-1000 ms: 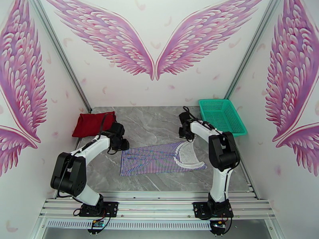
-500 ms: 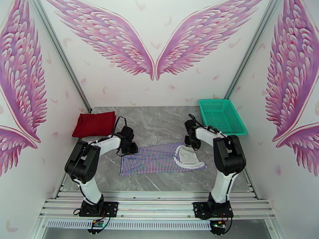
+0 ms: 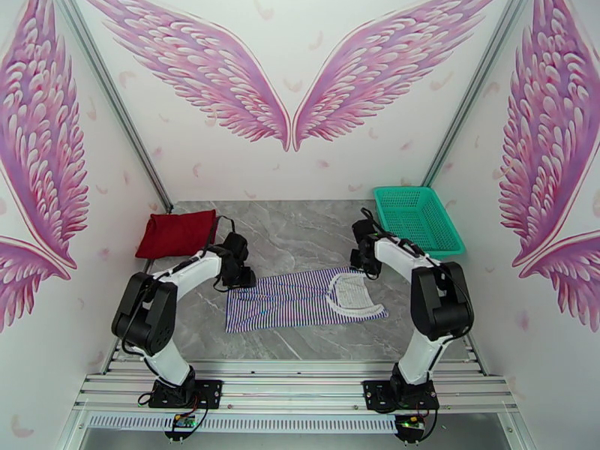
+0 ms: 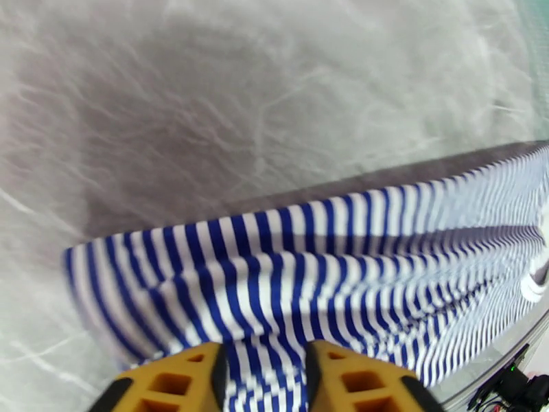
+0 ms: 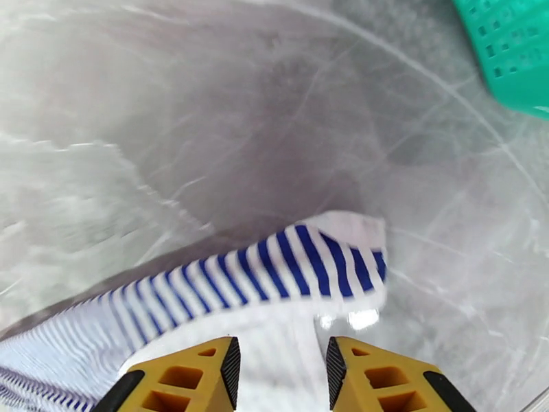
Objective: Fold and stack the mixed laundry pile
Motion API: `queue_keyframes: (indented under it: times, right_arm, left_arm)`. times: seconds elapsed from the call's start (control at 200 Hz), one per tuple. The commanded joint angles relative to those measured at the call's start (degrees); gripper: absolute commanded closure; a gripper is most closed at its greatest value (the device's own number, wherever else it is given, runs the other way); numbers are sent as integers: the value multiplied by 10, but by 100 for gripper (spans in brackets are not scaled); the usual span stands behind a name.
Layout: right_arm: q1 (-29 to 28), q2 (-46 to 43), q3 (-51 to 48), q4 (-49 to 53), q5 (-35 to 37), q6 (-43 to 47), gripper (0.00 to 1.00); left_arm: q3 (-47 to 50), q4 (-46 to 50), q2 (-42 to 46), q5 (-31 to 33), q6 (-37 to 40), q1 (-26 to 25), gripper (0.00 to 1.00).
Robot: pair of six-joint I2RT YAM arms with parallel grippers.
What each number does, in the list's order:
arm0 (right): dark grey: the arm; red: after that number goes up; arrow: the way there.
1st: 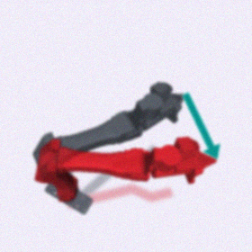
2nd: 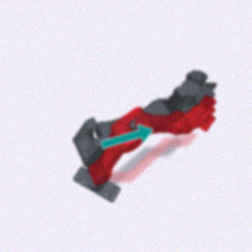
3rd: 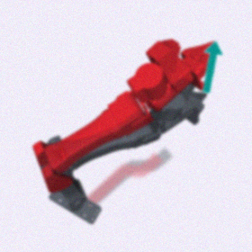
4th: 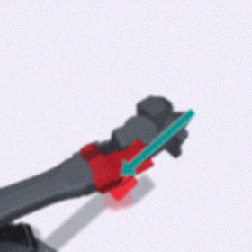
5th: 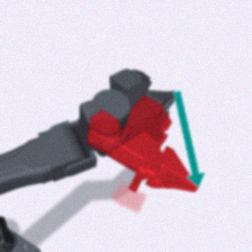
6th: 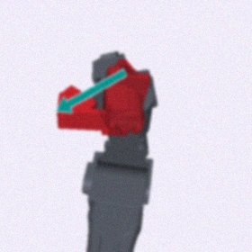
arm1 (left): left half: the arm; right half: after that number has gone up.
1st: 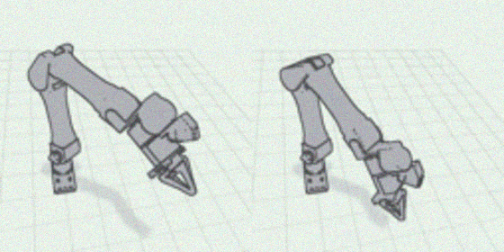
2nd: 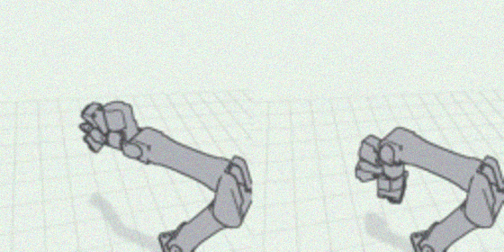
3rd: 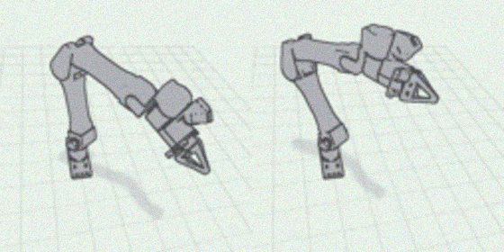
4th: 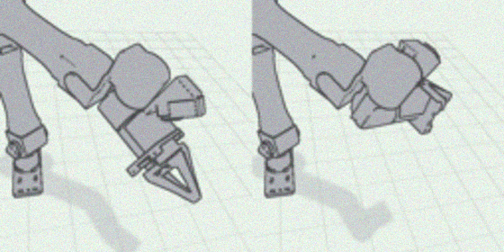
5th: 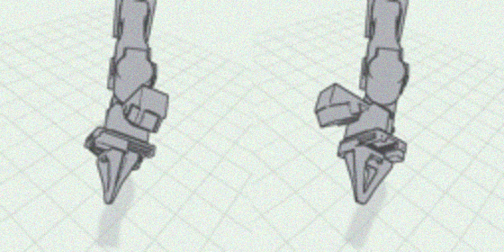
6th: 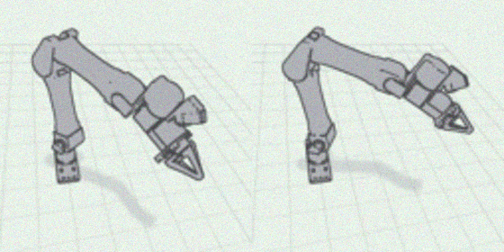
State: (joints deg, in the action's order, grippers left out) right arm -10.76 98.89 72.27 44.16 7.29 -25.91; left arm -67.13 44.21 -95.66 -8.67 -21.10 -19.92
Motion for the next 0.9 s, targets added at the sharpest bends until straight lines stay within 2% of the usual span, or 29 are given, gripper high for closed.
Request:
queue_keyframes:
  times: [0.0,0.165,0.325,0.605,0.765,0.895]
  right_arm:
    - [-35,-47,3,45,-44,-15,58]
    - [-115,-48,-12,48,-103,-70,61]
    - [-156,14,-18,24,-131,-116,63]
    - [-157,154,52,23,-79,-140,74]
    - [-155,239,145,40,-40,-122,75]
    - [-155,315,264,71,-36,-94,75]
  left_arm:
    - [-39,53,26,-2,33,2,70]
    - [-52,16,-33,-71,58,-4,86]
    - [-37,0,-91,-47,87,-2,98]
    - [74,-17,-92,-40,86,19,100]
    - [118,-22,-62,-59,54,26,100]
    - [160,-38,-19,-106,3,19,99]
